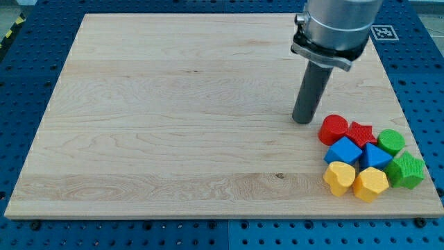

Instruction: Move your arm to the bottom right of the board

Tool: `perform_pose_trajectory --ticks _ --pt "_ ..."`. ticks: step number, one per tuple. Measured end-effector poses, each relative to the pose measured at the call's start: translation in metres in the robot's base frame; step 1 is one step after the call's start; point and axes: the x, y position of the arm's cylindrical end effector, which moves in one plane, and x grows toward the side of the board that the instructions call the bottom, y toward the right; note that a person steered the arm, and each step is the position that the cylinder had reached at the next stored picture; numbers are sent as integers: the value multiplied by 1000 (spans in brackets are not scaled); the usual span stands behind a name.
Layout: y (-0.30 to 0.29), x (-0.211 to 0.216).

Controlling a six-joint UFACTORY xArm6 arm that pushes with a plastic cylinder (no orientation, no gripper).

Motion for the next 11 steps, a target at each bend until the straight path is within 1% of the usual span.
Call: perform_pose_trajectory --ticks 1,2,4,5,6,7,8,9,10,11 --pt "1 -23" --pt "27 -30" --pt "92 -28" --pt "127 -8" --pt "142 31" --pt "154 58" --pt "166 68" --pt "167 109" --pt "167 120" --pt "167 122"
